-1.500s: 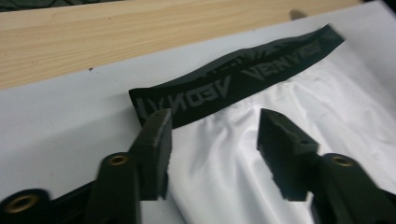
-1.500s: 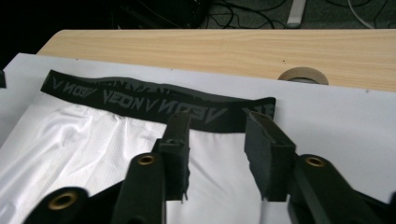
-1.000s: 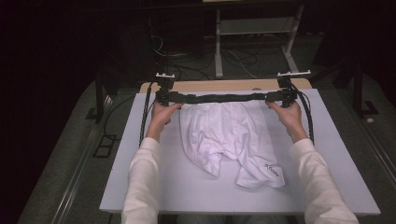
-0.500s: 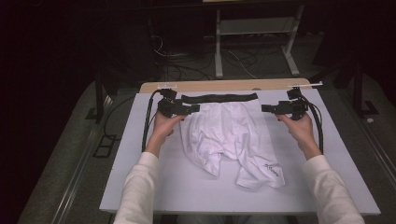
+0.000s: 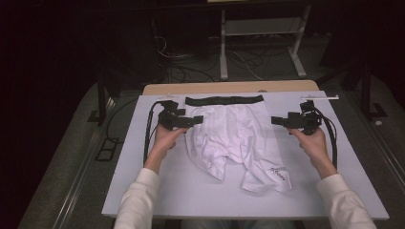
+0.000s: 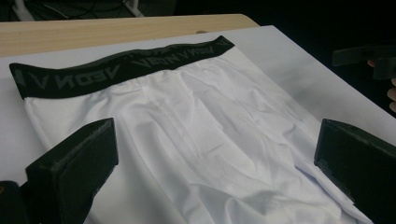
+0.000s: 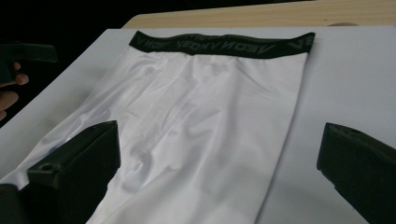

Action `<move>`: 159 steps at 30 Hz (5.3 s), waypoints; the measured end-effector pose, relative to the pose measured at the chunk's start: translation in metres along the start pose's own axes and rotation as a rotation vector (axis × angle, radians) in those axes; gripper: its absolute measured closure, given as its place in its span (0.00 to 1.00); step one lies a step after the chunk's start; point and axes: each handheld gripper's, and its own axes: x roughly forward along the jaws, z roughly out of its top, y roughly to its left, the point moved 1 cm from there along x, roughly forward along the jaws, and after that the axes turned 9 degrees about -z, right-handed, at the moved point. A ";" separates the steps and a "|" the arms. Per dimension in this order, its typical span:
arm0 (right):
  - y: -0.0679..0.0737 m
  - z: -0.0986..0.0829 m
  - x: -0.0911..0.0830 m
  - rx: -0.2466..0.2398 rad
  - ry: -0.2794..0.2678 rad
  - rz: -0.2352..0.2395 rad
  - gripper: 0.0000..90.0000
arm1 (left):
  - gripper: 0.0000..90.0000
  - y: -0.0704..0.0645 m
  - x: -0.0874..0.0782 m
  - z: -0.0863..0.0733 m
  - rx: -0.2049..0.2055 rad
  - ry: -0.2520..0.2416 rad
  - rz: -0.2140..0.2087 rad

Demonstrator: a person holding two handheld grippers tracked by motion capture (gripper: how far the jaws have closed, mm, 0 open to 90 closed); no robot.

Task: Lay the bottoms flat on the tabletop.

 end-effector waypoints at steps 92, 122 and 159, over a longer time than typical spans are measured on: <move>-0.013 -0.120 -0.092 0.172 0.283 0.006 0.96 | 0.00 -0.163 0.078 -0.088 0.312 0.318 -0.350; -0.017 -0.119 -0.086 0.180 0.305 0.007 0.96 | 0.86 -0.180 0.120 -0.108 0.556 0.507 -0.404; -0.007 -0.132 -0.129 0.166 0.299 0.119 0.96 | 0.99 -0.198 0.097 -0.098 0.464 0.568 -0.570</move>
